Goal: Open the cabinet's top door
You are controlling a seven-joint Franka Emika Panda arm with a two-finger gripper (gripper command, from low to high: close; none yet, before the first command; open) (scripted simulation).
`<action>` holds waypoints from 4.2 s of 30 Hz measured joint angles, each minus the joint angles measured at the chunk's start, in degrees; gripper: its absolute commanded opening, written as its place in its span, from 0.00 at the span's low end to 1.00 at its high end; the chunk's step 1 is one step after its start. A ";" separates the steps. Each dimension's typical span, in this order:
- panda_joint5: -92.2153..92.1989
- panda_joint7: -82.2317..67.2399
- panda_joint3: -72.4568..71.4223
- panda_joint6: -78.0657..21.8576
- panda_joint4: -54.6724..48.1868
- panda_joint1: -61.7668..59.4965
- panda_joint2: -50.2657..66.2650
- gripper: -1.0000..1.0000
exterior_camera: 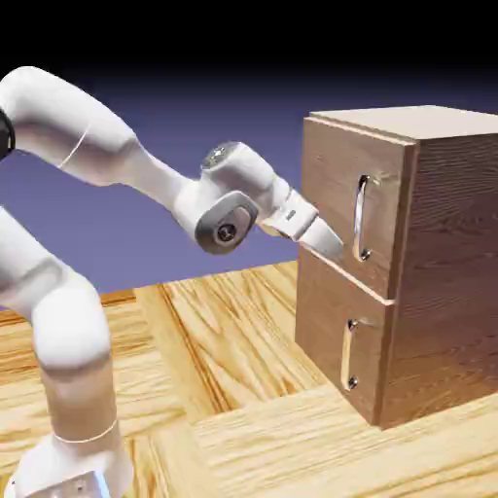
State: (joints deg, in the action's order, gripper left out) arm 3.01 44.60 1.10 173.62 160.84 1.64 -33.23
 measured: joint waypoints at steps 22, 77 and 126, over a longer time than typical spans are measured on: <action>54.82 39.03 20.08 -7.08 -2.85 17.31 -10.33 1.00; 160.13 121.39 57.00 -26.80 -10.92 53.01 -21.61 0.00; 80.82 117.89 -32.85 -24.29 10.13 -12.53 -35.41 0.00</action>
State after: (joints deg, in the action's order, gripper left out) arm 83.83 162.49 -31.75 149.33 170.98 -10.89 -68.63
